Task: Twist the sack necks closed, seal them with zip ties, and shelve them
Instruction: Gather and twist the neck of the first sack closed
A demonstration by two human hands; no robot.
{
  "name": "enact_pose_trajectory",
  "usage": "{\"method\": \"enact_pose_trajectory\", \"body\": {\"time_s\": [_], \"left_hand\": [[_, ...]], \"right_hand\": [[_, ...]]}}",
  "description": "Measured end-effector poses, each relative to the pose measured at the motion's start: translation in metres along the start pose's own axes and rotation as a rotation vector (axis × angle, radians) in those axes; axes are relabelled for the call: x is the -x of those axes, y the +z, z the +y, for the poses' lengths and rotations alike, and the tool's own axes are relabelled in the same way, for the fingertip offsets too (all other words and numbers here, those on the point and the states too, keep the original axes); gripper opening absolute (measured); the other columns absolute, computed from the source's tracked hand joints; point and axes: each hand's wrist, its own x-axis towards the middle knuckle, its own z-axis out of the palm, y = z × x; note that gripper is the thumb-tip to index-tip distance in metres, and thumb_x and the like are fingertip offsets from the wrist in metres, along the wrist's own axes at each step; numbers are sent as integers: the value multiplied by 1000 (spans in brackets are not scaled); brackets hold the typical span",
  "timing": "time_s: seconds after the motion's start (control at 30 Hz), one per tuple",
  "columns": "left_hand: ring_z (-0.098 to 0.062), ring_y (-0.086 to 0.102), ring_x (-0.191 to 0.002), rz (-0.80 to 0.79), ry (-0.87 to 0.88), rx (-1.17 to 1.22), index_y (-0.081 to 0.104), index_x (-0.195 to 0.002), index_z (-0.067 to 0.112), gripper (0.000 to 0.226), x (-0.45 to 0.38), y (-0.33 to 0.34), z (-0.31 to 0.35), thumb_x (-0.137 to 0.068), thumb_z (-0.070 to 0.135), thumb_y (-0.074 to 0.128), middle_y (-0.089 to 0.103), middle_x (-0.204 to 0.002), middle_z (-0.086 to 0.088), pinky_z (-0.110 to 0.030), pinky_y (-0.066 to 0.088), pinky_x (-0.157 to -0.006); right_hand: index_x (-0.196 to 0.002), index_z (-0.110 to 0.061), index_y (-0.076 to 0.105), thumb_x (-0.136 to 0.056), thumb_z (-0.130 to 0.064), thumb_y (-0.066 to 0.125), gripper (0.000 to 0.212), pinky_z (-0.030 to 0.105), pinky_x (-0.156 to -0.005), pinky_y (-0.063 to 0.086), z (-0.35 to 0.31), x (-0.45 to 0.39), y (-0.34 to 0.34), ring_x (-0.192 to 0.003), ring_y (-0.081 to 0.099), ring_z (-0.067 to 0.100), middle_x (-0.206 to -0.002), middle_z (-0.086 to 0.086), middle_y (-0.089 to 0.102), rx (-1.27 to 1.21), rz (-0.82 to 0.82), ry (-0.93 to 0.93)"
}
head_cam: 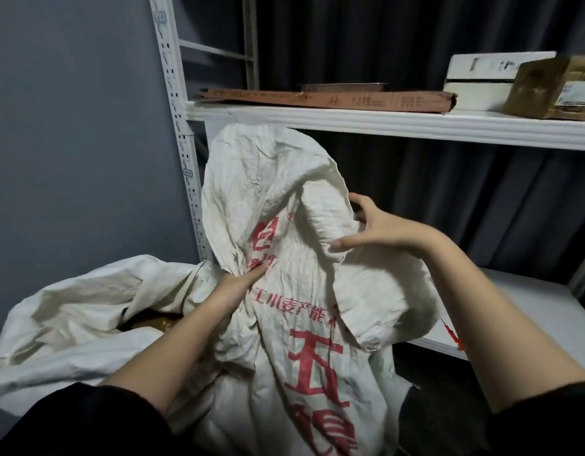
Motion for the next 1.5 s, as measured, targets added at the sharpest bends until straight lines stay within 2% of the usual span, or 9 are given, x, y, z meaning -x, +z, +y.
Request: {"method": "enact_pose_trajectory", "body": {"time_s": [0.27,0.4,0.53,0.73,0.9,1.03,1.2,1.4,1.5], "left_hand": [[-19,51,-119,147,151,-114,52,-131,3,42,-1,8,2,-93,18,58,57,-122,-1,-21,35,-97],[-18,51,-121,173,196,-68,52,-132,6,41,1,12,-1,-93,19,59,56,-121,3,-23,37,-97],[-17,60,-111,80,102,43,61,-115,22,29,1,8,-3,-86,27,66,66,-111,4,-31,42,-102],[-25,69,-98,-26,-89,-158,68,-106,15,66,0,-11,-10,-52,48,88,73,-104,-7,-43,49,-99],[-30,70,-93,-36,-129,-222,67,-104,1,26,-1,-16,-4,-80,11,71,73,-95,-15,-44,51,-96],[-28,67,-100,-70,-12,-349,65,-109,2,25,1,-5,1,-84,2,60,70,-107,-15,-39,51,-95],[-16,62,-79,-82,13,-335,65,-95,7,12,3,3,0,-87,2,57,67,-87,-4,-15,48,-64],[-21,66,-106,-141,-120,-160,65,-119,18,73,1,-9,-6,-60,60,76,71,-112,-3,-38,46,-102],[-19,59,-115,-106,-132,-16,63,-121,28,59,-1,-10,-7,-74,63,65,66,-121,2,-38,38,-107]], "right_hand": [[-100,-21,56,-75,-60,53,46,33,-89,26,24,-4,54,-105,47,18,-111,-4,51,561,892,-261],[-97,-19,56,-63,-85,38,77,39,-101,18,30,3,85,-111,41,22,-111,-1,47,735,747,-193],[-96,-10,62,-71,-53,52,51,50,-104,28,44,-2,105,-118,48,30,-112,5,56,802,677,-218],[-66,-22,60,-89,-27,55,24,30,-59,33,43,2,41,-71,44,18,-70,-2,49,-103,825,56],[-70,-14,61,-88,-13,57,18,24,-57,47,40,-9,-19,-59,58,18,-63,3,63,-740,508,177],[-65,-13,61,-87,-18,51,25,15,-44,37,15,-12,-46,-51,53,14,-49,-3,58,-488,478,105],[-84,-15,60,-81,-35,47,24,33,-63,36,-5,-11,-67,-72,50,33,-74,8,57,675,744,-58],[-112,-19,58,-86,-47,61,38,27,-83,41,23,-28,-50,-100,57,16,-102,-5,59,-52,723,-73],[-124,-18,49,-90,-49,54,46,38,-102,40,50,-21,-23,-108,54,13,-108,-9,55,-235,854,-62]]}}
